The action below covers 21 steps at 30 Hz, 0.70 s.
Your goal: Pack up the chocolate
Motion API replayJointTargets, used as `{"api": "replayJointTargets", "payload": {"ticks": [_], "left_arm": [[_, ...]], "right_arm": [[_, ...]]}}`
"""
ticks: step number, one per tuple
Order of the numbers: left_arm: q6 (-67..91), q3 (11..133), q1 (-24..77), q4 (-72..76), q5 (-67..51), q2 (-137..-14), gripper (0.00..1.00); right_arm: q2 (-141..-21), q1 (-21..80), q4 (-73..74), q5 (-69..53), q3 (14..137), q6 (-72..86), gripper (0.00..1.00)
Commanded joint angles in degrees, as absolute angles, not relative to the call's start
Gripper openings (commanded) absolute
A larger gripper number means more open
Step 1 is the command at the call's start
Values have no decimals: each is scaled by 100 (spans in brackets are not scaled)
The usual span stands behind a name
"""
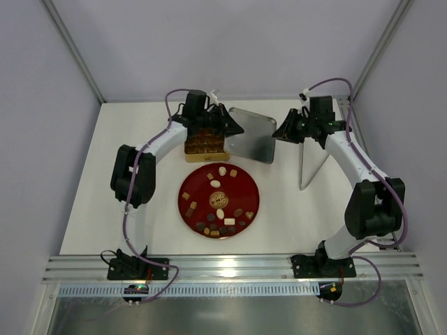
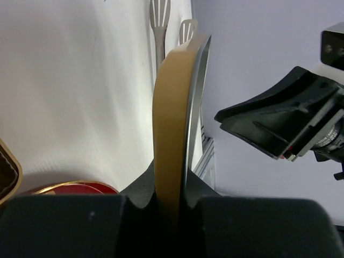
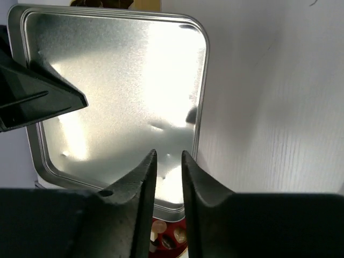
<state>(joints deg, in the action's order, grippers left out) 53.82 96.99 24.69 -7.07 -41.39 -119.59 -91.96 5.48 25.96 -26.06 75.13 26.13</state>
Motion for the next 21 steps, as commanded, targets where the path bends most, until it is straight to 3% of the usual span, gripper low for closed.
{"api": "replayJointTargets", "payload": {"ticks": [1, 6, 8, 14, 21], "left_arm": [[5589, 9581, 2400, -483, -4438, -11435, 0], [6108, 9343, 2102, -799, -4526, -11215, 0], [6309, 9316, 2022, -1149, -4544, -11127, 0], [7530, 8527, 1802, -995, -4737, -10793, 0], [8384, 7753, 1732, -773, -4693, -10266, 0]], "right_arm": [[-8719, 825, 2557, -2172, 7655, 2312, 30], [-7790, 1650, 2540, -846, 7585, 1191, 66], [-7463, 2484, 2444, -198, 7541, 732, 73], [-6733, 4548, 2303, 1159, 7155, -948, 77], [-7136, 6036, 2294, 2538, 7049, -2082, 76]]}}
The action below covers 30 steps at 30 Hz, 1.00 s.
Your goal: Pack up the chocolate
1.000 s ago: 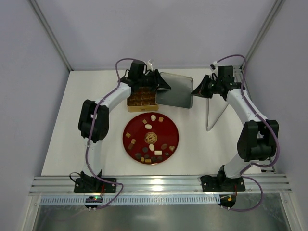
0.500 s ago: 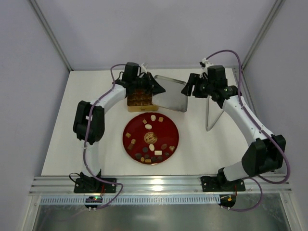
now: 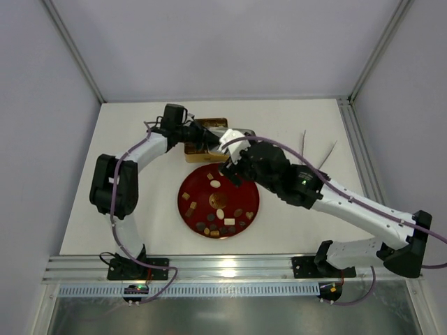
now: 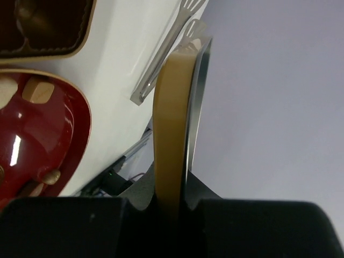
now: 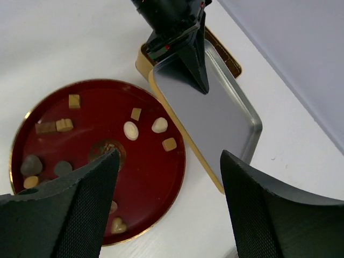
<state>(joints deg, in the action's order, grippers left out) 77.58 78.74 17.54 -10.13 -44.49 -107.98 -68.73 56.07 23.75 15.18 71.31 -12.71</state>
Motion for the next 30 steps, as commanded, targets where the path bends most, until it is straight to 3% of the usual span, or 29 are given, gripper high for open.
{"api": "replayJointTargets", "payload": {"ticks": [1, 10, 20, 30], "left_arm": [[8420, 7691, 1731, -765, -4676, -10222, 0], [8482, 7401, 1696, -774, -4763, -9888, 0], [8358, 7313, 1626, -879, -4948, -9642, 0], [8069, 7312, 1556, -1213, -5247, -9527, 0]], "right_arm": [[-7285, 6116, 2277, 2758, 7040, -2179, 76], [-8041, 6337, 1855, 3330, 7137, -3154, 73], [-8420, 6126, 1521, 3367, 7347, -3814, 56], [-8859, 6126, 1661, 3287, 7735, -4218, 45]]}}
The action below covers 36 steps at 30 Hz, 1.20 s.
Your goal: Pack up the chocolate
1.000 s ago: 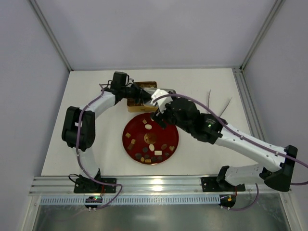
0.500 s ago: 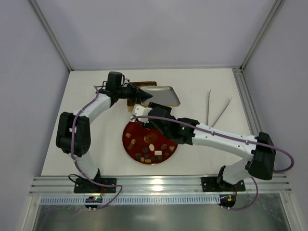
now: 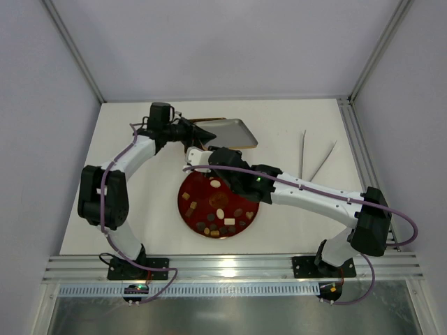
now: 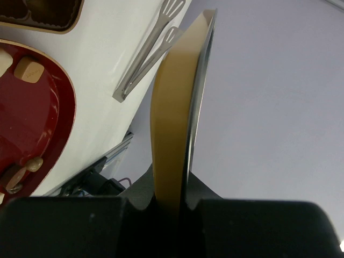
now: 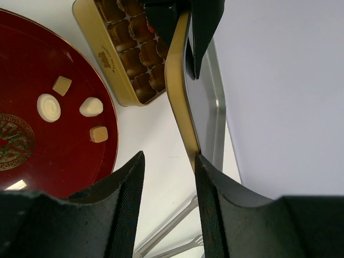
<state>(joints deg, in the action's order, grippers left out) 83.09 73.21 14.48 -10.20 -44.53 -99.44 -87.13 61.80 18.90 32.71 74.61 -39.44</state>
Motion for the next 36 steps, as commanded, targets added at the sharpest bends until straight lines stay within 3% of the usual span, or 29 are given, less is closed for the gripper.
{"api": "replayJointTargets", "payload": {"ticks": [1, 19, 29, 32, 36], "left_arm": [[7999, 7330, 1547, -1309, -5282, -9519, 0], [7805, 7313, 1494, -1468, -5563, -9299, 0], [7822, 7356, 1503, -1398, -5599, -9264, 0], [7822, 7391, 1503, -1389, -5607, -9281, 0], [7761, 7497, 1503, -1380, -5590, -9290, 8]], "right_arm": [[-8885, 6126, 1635, 3348, 7743, -4245, 44], [-8991, 6003, 651, 3314, 7286, -4623, 39], [-8965, 5950, 475, 3068, 7348, -4334, 9], [-8816, 5950, 510, 2953, 7330, -4210, 4], [-8658, 5959, 746, 2892, 7383, -4026, 4]]}}
